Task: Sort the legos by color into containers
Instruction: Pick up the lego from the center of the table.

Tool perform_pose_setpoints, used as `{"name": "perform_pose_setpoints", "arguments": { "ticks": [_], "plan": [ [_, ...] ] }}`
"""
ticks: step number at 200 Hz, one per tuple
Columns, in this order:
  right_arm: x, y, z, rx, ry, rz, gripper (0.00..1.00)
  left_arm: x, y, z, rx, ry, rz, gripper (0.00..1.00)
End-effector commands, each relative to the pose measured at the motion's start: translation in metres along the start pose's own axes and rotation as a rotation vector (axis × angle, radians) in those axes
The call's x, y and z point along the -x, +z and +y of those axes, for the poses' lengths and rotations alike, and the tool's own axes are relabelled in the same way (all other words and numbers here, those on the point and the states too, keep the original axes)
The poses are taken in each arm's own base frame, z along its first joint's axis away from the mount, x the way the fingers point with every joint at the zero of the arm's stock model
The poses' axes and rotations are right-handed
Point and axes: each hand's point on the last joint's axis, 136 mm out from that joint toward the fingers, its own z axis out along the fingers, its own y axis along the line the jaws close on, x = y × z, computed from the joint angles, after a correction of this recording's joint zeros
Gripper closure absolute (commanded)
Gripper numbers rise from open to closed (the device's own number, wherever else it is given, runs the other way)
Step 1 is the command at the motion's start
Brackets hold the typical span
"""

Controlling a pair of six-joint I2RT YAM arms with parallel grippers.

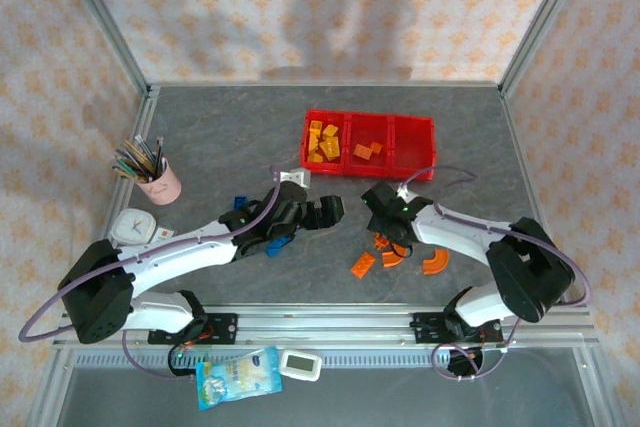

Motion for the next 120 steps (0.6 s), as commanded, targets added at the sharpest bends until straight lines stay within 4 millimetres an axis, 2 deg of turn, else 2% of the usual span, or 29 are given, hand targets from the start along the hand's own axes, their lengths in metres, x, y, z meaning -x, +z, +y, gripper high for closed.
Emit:
{"name": "perform_pose_setpoints", "arguments": {
  "ticks": [1,67,120],
  "plan": [
    [0.007,0.003,0.003,-0.008,0.007,-0.039,0.44,0.013,-0.002,-0.011,-0.01,0.001,-0.046,0.01],
    [0.007,0.011,0.008,-0.017,-0.035,-0.033,0.6,0.013,0.0,-0.009,0.0,0.003,-0.046,0.01],
    [0.015,0.001,0.015,0.01,-0.06,-0.056,0.69,0.014,0.0,-0.01,-0.002,0.002,-0.049,0.01]
  ]
}}
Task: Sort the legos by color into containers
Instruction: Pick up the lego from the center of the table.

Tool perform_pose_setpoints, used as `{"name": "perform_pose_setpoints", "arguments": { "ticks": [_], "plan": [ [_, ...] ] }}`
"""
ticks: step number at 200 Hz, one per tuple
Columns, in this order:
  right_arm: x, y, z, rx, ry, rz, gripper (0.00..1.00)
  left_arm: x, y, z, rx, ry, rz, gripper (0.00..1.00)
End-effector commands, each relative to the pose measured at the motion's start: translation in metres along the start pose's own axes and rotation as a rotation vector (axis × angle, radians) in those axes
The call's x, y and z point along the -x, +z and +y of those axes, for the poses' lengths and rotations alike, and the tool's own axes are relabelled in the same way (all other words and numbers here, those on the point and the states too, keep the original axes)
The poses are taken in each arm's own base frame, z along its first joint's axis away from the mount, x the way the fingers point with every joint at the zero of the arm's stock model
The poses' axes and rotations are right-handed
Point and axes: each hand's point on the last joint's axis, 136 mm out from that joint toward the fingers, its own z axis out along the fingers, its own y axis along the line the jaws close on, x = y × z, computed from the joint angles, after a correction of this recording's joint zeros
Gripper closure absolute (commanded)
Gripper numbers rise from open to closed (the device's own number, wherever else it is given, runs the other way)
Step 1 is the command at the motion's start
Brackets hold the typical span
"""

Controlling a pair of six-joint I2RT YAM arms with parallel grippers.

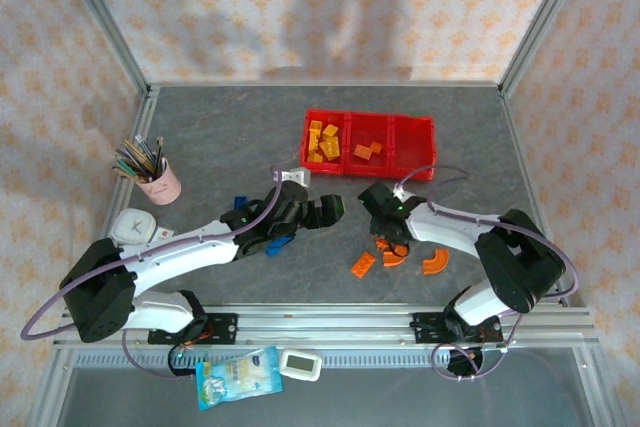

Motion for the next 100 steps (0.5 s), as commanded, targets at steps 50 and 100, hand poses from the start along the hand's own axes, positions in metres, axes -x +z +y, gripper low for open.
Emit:
{"name": "perform_pose_setpoints", "arguments": {
  "ticks": [50,100],
  "plan": [
    [0.048,-0.042,0.037,0.08,-0.058,-0.137,0.71,0.024,-0.011,-0.011,-0.008,0.006,-0.073,0.01],
    [0.107,-0.066,0.073,0.127,-0.149,-0.222,0.7,0.054,-0.028,0.002,0.013,-0.015,-0.147,0.01]
  ]
}}
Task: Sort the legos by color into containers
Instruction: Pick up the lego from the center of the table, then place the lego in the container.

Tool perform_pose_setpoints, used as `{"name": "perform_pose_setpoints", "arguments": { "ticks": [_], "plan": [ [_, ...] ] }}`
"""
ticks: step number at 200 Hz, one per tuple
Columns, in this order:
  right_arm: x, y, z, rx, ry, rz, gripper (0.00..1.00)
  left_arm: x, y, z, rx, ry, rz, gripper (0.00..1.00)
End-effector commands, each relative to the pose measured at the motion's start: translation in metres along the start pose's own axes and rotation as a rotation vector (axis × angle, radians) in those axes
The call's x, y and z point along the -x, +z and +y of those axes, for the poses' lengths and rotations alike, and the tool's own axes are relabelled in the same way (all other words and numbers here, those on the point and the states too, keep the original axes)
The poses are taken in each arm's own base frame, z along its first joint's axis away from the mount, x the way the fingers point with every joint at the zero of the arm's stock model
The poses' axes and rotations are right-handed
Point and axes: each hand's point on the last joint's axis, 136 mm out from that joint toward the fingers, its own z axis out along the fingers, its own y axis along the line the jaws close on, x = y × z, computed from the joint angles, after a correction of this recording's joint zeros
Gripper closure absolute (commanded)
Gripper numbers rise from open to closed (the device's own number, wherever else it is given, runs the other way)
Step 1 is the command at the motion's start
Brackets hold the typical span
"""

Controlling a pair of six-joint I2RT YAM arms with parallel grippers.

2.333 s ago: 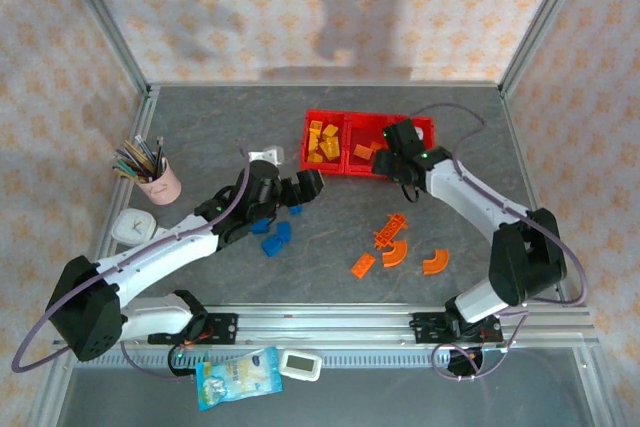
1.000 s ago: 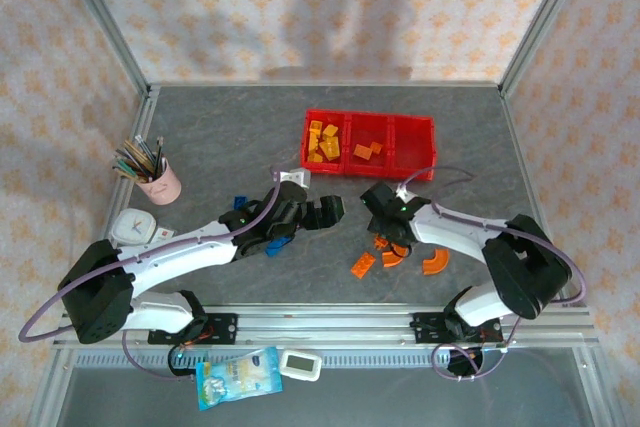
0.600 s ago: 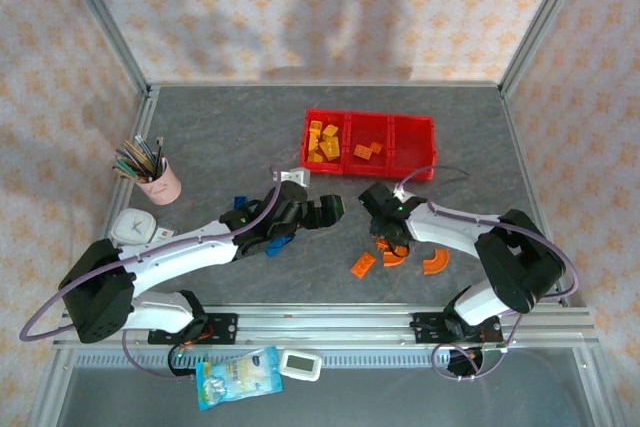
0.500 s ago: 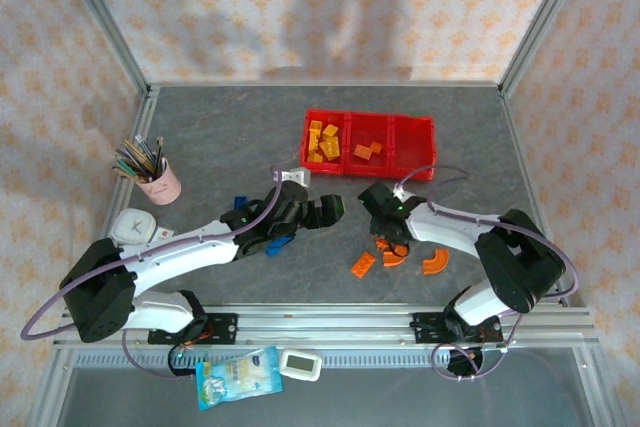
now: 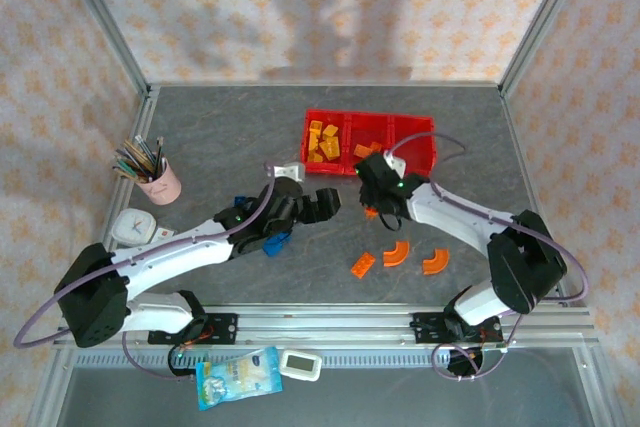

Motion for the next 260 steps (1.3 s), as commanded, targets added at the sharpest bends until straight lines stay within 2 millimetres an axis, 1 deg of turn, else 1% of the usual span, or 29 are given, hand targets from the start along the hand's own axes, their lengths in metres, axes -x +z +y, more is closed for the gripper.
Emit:
{"name": "perform_pose_setpoints", "arguments": {
  "ticks": [1,21,45,62,85,96,109,127,150,157,169,200,230,260],
  "plan": [
    [0.035,-0.003,0.006,-0.028,-0.092,-0.063,0.7,0.032,-0.014,-0.001,0.009,0.004,-0.079,0.01],
    [0.066,0.003,0.017,-0.035,-0.121,-0.093,0.69,0.046,-0.018,0.005,0.02,-0.005,-0.108,0.01],
    [0.093,0.021,0.031,-0.021,-0.149,-0.095,0.69,0.06,-0.02,0.011,0.029,-0.016,-0.137,0.01],
    [0.106,0.041,0.041,-0.025,-0.182,-0.084,0.69,0.067,-0.019,0.014,0.033,-0.024,-0.15,0.01],
    [0.122,0.067,0.048,-0.045,-0.201,-0.075,0.69,0.072,-0.016,0.016,0.039,-0.031,-0.159,0.01],
    [0.132,0.077,0.051,-0.046,-0.199,-0.08,0.69,0.073,-0.014,0.016,0.04,-0.03,-0.158,0.01],
    [0.139,0.092,0.051,-0.056,-0.196,-0.067,0.69,0.075,-0.013,0.017,0.041,-0.031,-0.157,0.01],
    [0.149,0.108,0.051,-0.066,-0.194,-0.065,0.69,0.076,-0.012,0.018,0.045,-0.029,-0.159,0.01],
    [0.157,0.122,0.048,-0.086,-0.188,-0.057,0.69,0.078,-0.01,0.021,0.055,-0.027,-0.158,0.01],
    [0.158,0.125,0.049,-0.084,-0.187,-0.053,0.67,0.079,-0.01,0.021,0.055,-0.027,-0.159,0.01],
    [0.161,0.126,0.052,-0.076,-0.188,-0.056,0.63,0.079,-0.01,0.022,0.056,-0.026,-0.16,0.01],
    [0.171,0.111,0.059,-0.046,-0.184,-0.08,0.52,0.081,-0.01,0.022,0.054,-0.029,-0.162,0.01],
    [0.179,0.089,0.06,-0.033,-0.176,-0.106,0.52,0.081,-0.01,0.021,0.053,-0.024,-0.155,0.01],
    [0.178,0.062,0.056,-0.008,-0.158,-0.126,0.51,0.081,-0.011,0.02,0.046,-0.028,-0.152,0.01]
  ]
}}
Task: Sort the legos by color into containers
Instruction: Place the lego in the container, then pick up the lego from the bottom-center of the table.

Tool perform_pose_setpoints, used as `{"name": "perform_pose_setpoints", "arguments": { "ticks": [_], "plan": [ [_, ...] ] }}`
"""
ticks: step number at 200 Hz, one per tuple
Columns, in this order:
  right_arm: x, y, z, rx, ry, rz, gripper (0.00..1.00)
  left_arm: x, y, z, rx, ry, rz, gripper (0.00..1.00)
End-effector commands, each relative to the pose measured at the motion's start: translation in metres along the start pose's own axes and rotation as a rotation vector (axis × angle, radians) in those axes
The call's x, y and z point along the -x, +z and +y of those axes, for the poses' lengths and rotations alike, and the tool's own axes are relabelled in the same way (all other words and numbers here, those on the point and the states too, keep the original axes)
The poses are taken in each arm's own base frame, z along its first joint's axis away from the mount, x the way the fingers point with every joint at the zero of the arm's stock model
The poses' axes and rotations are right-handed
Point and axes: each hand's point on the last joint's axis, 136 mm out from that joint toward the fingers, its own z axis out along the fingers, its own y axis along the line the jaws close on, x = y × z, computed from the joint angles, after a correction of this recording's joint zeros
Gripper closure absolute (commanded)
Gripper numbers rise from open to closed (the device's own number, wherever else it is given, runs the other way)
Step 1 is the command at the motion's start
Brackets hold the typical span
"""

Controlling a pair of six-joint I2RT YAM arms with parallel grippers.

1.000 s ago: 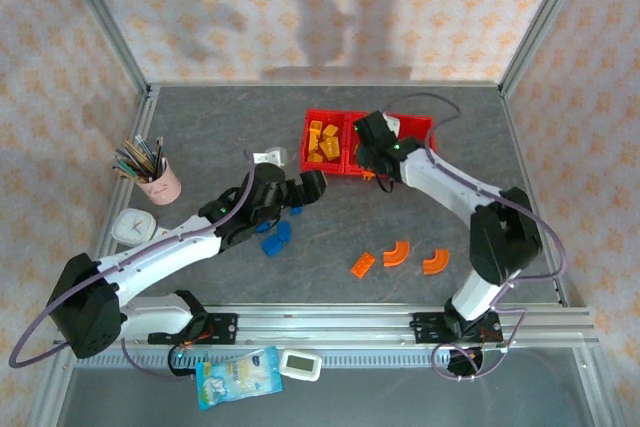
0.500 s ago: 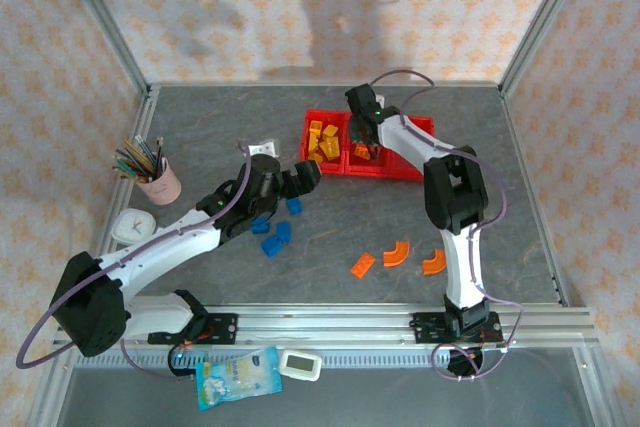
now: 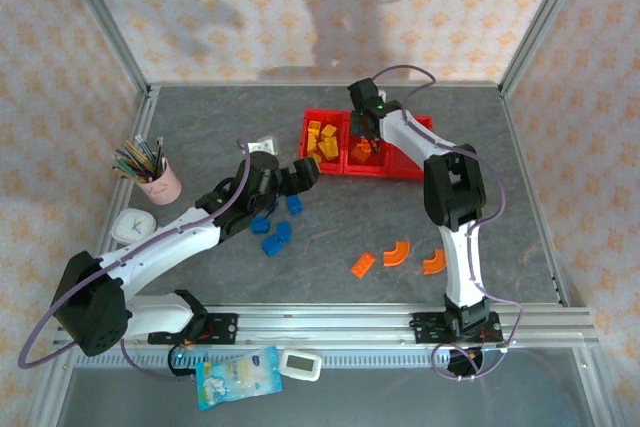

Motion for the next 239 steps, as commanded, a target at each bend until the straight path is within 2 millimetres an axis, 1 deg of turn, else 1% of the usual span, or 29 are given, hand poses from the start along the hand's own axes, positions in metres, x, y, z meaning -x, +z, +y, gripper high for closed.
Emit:
{"name": "perform_pose_setpoints", "arguments": {
  "ticks": [1,17,44,73,87,136,168,186,220,239],
  "plan": [
    [0.02,-0.052,-0.003,0.034,0.022,-0.067,0.5,0.009,-0.002,-0.007,-0.018,0.004,-0.006,0.01],
    [0.016,-0.064,-0.007,0.041,0.027,-0.068,0.49,0.009,-0.003,-0.009,-0.026,0.002,-0.005,0.01],
    [0.002,-0.083,-0.015,0.067,0.044,-0.065,0.47,0.009,-0.005,-0.011,-0.036,-0.005,-0.004,0.01],
    [-0.022,-0.101,-0.022,0.092,0.058,-0.039,0.45,0.003,-0.007,-0.012,-0.06,-0.027,0.013,0.01],
    [-0.037,-0.11,-0.026,0.092,0.06,-0.023,0.44,-0.001,-0.008,-0.013,-0.073,-0.04,0.019,0.01],
    [-0.1,-0.136,-0.046,0.059,0.094,0.034,0.37,-0.027,-0.012,-0.018,-0.083,-0.023,0.064,0.01],
    [-0.142,-0.147,-0.067,0.012,0.141,0.074,0.32,-0.045,-0.014,-0.025,-0.092,-0.01,0.092,0.01],
    [-0.168,-0.15,-0.08,-0.021,0.178,0.103,0.3,-0.055,-0.014,-0.026,-0.091,-0.002,0.104,0.01],
    [-0.216,-0.148,-0.092,-0.052,0.22,0.156,0.25,-0.071,-0.013,-0.031,-0.097,0.008,0.134,0.01],
    [-0.237,-0.146,-0.097,-0.069,0.233,0.18,0.24,-0.078,-0.012,-0.031,-0.093,0.014,0.146,0.01]
  ]
}}
